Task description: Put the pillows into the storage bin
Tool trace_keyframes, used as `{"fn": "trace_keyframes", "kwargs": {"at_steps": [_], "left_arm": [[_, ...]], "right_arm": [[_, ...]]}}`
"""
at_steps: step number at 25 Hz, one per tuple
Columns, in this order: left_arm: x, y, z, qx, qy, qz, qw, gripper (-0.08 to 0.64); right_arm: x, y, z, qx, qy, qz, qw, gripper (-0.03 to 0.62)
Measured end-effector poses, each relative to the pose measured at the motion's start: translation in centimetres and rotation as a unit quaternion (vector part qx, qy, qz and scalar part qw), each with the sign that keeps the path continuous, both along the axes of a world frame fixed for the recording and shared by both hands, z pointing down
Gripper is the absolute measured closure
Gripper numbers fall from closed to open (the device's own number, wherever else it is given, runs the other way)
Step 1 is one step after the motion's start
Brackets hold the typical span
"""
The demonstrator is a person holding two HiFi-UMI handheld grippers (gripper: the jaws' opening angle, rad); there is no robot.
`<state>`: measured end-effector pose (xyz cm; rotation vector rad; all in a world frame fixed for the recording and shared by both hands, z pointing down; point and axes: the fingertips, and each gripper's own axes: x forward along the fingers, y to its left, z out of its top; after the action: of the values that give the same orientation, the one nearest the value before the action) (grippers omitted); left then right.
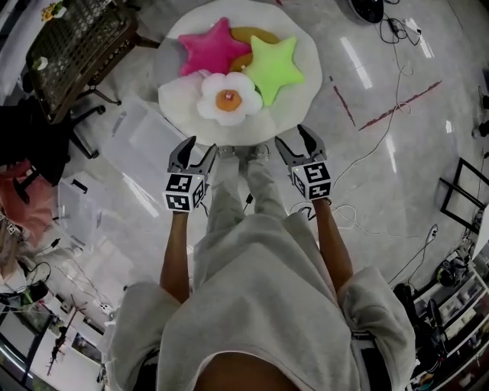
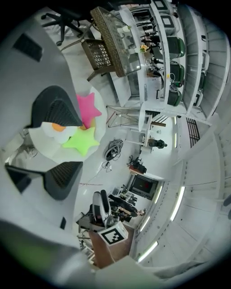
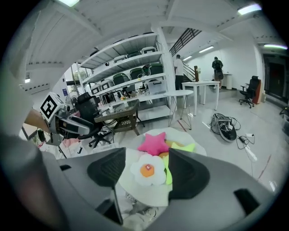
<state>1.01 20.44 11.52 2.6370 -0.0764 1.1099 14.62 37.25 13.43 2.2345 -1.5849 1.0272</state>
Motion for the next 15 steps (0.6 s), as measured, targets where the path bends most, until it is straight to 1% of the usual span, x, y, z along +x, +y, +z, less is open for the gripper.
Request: {"fn": "trace_keyframes", "kwargs": {"at_steps": [4, 7, 15], "left_arm": [[0.6, -2.0, 2.5, -0.006, -0.005, 0.015, 0.9999, 0.319], [0.7, -3.6, 4.6, -0.016, -0.006, 0.018, 0.9997, 0.319], [1.6, -6.2, 12.4, -0.033, -0.019, 0.029, 0.9989, 0.319]], "right_arm": [[0.1, -1.7, 2.4, -0.011, -0.018, 0.022, 1.000, 0.311], [-0.1, -2.6, 5.0, -0.023, -0.027, 0.040, 0.999, 0.311], [-0.6, -5.9, 13.7, -0.044, -0.049, 0.040, 0.997, 0.311]]}}
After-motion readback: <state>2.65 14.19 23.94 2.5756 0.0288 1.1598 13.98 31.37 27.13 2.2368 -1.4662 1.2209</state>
